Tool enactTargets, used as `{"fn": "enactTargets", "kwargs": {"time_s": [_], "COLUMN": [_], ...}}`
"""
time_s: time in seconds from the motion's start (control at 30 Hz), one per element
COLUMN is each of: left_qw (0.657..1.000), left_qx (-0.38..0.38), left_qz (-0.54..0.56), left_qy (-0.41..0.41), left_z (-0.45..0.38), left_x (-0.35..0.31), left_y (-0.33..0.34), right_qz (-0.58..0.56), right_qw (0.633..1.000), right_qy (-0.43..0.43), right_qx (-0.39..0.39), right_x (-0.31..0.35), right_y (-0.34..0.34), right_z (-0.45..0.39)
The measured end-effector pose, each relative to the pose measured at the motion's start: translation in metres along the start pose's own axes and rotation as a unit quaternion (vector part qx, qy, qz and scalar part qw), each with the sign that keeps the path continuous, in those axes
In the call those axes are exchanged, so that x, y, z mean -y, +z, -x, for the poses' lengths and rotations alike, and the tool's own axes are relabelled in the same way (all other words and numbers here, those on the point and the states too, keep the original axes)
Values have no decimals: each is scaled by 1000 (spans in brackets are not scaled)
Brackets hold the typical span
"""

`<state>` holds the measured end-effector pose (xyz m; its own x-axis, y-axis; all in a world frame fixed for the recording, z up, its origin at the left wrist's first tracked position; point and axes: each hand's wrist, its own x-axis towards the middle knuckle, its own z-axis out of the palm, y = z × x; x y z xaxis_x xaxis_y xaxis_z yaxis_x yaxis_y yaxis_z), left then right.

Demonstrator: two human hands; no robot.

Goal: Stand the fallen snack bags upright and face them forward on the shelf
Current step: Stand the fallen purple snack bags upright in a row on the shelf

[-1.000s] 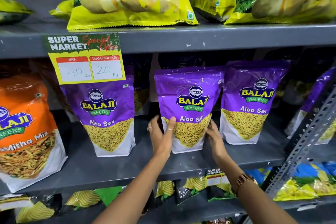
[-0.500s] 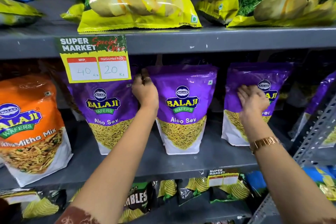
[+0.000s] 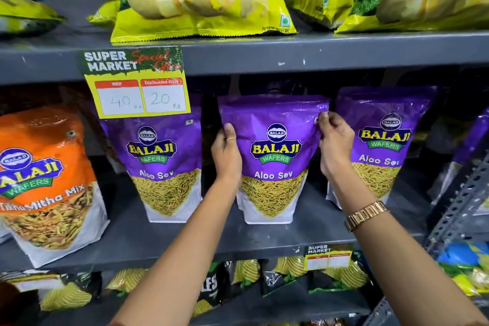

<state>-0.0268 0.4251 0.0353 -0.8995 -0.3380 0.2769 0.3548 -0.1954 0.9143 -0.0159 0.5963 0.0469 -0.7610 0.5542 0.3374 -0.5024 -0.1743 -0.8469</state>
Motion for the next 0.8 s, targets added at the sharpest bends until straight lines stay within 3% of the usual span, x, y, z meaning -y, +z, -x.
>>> {"fn": "enactTargets", "kwargs": {"time_s": [0.13, 0.23, 0.4, 0.57, 0.8], "left_qw": [1000, 998, 972, 976, 981], "left_qx": [12, 50, 178, 165, 143], "left_qz": [19, 38, -4, -51, -7], "left_qy": [-1, -29, -156, -131, -127], "left_z": [-5, 1, 37, 71, 73], "left_x": [3, 14, 65, 84, 80], "left_y": [3, 0, -22, -27, -15], "right_qz": [-38, -34, -28, 12, 71], "right_qw": [999, 999, 989, 969, 968], "right_qy": [-16, -2, 142, 245, 242], "right_qx": [-34, -18, -10, 12, -6], "right_x": [0, -2, -38, -88, -97], "right_y": [-2, -3, -22, -36, -31], "right_z": [-6, -7, 16, 48, 46]}}
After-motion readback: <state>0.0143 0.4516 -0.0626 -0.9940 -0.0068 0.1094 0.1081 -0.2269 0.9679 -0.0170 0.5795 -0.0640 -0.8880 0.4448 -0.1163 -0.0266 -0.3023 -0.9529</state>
